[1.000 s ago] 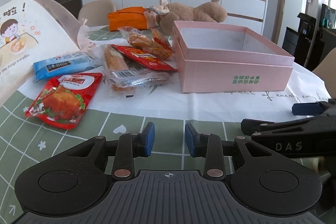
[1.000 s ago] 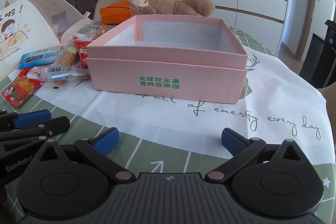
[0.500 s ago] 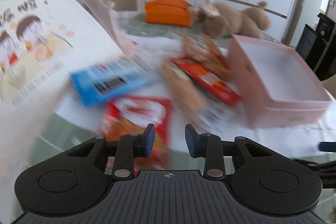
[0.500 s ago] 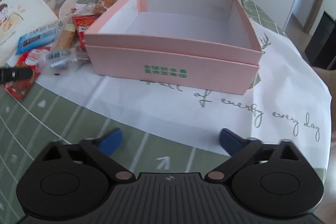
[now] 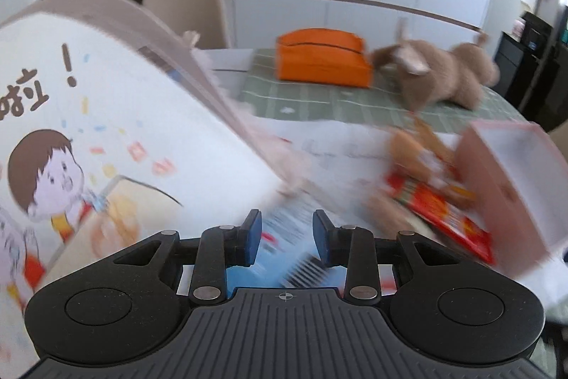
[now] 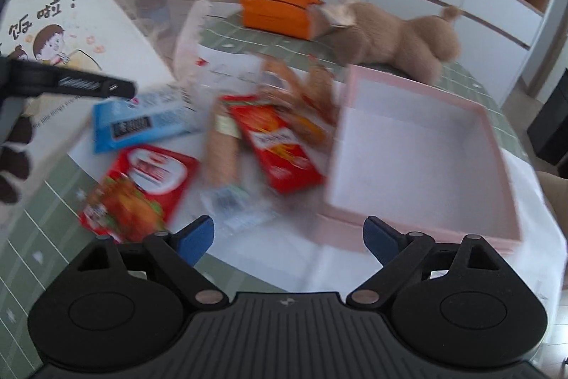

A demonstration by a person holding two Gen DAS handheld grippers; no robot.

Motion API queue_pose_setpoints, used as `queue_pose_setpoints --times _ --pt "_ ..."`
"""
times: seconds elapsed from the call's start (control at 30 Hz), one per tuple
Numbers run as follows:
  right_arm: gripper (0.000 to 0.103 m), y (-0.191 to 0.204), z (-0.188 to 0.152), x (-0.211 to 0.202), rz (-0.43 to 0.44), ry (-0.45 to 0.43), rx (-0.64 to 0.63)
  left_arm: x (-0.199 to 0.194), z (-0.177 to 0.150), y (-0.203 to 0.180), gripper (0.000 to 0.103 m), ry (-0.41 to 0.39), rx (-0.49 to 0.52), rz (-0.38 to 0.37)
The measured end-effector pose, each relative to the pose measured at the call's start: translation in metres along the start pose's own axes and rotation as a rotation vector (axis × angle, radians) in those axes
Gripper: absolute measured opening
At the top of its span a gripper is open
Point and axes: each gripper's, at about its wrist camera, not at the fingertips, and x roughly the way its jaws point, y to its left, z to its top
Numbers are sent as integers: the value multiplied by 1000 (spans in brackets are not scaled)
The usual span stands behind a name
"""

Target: Organize snacks

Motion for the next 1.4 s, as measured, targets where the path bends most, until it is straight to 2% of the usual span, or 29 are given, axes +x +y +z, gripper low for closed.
queue_pose_setpoints --times 0.07,0.13,0.2,0.27,0.3,0.4,0.5,0.6,0.67,0.7,0.8,0.93,1.0,1.07,1.13,1.2,1.3,1.4 --pt "92 13 8 12 12 18 6 19 3 15 36 15 -16 -13" --pt "92 22 15 22 17 29 2 38 0 21 36 67 -12 -56" --pt "92 27 21 32 11 29 1 50 -8 20 37 138 -3 -91" --pt "89 28 28 45 0 36 15 51 -20 15 38 163 16 -96" --pt "83 26 30 51 -3 41 27 47 -24 13 38 156 18 -106" --pt "55 22 38 70 12 86 61 37 -34 12 38 184 5 -175" --pt "55 17 41 84 62 114 118 27 -41 10 38 209 11 -233" --pt "52 24 45 91 63 123 106 14 -43 7 38 208 9 -271" --pt "41 33 45 92 59 133 77 3 -44 4 38 195 12 -284" --pt "31 36 44 91 69 149 68 -1 -44 0 38 188 22 -284" --pt "31 46 35 82 47 184 34 -8 -46 -17 38 175 99 -264" --pt "31 41 13 63 56 205 33 -3 -57 -31 38 204 174 -238" --pt "32 35 4 54 72 210 37 0 -64 -32 42 204 197 -206" --pt "36 24 -2 43 78 196 60 -1 -67 -28 42 173 186 -203" --pt "53 13 -7 31 85 173 83 0 -65 -24 42 174 153 -201" --pt "61 -1 -13 17 98 140 109 -1 -60 -20 38 171 129 -189" --pt "61 -19 -18 12 77 122 129 -3 -55 -12 38 165 74 -213" --pt "62 -37 -9 25 21 105 161 -4 -52 -12 38 176 92 -215"
